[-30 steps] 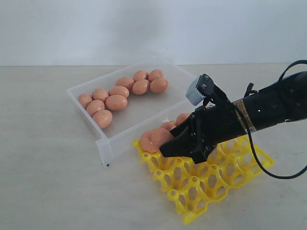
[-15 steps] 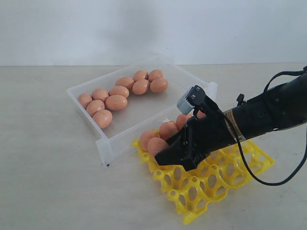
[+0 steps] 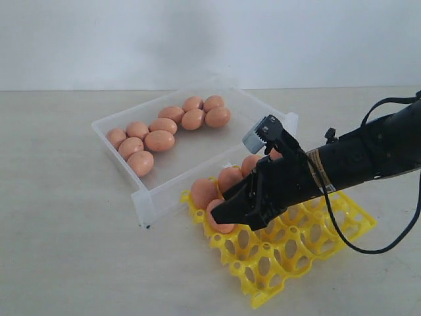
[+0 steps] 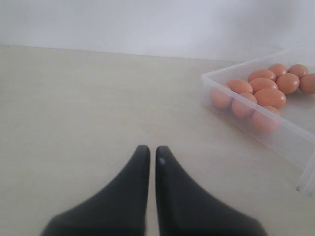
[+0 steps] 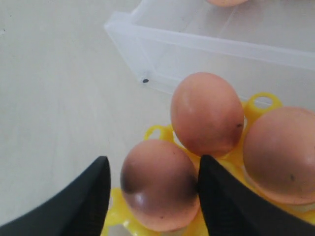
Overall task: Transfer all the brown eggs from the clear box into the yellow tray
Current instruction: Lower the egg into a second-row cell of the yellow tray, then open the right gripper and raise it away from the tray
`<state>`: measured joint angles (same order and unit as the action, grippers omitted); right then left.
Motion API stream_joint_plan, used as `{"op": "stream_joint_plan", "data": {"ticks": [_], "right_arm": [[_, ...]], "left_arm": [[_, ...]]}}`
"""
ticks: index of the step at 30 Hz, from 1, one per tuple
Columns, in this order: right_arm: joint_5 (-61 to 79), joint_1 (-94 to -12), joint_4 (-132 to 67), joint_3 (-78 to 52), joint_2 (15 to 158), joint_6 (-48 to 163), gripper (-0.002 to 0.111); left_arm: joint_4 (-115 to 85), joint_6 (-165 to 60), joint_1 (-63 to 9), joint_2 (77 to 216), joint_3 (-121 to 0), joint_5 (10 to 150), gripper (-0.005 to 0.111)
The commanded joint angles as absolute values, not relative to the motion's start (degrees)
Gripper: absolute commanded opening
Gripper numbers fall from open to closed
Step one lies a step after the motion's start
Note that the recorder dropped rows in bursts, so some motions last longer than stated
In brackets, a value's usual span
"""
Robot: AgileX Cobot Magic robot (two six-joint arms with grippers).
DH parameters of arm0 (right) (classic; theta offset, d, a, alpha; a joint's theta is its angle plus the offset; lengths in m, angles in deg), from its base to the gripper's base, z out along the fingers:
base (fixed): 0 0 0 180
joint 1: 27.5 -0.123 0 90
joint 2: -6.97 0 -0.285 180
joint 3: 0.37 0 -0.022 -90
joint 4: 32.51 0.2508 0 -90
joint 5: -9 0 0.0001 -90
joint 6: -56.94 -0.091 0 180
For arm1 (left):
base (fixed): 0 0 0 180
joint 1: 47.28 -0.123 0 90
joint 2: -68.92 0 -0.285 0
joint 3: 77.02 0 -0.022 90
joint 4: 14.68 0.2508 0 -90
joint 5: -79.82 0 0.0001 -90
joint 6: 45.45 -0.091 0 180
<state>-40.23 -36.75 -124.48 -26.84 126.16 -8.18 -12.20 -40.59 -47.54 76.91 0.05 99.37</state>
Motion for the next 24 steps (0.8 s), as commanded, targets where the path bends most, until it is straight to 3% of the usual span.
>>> {"op": "stream_joint_plan", "data": {"ticks": [1,15,18,20,24], "right_arm": [[-40.6,-36.9,-124.0,-27.1,126.1,-8.7,0.05],[-52.1,-36.7,-118.4,-27.1,118.1,-14.1,0.048],[-55.8,-36.8,-116.7,-27.1,114.4,-18.7,0.027],[-56.3,-37.1,-117.2,-27.1,112.1,-19.4,0.0],[-53.3,-39.3,-119.5,-27.1,109.5,-20.9,0.0]], "left_arm": [[-12.3,-40.5,-47.7,76.7,0.2,99.1,0.004],[-12.3,-40.5,-47.7,76.7,0.2,99.1,0.004],[-12.3,-40.5,-47.7,76.7,0.2,99.1,0.004],[-12.3,-40.5,-47.7,76.7,0.2,99.1,0.004],[-12.3,-40.5,-47.7,76.7,0.2,99.1,0.004]]}}
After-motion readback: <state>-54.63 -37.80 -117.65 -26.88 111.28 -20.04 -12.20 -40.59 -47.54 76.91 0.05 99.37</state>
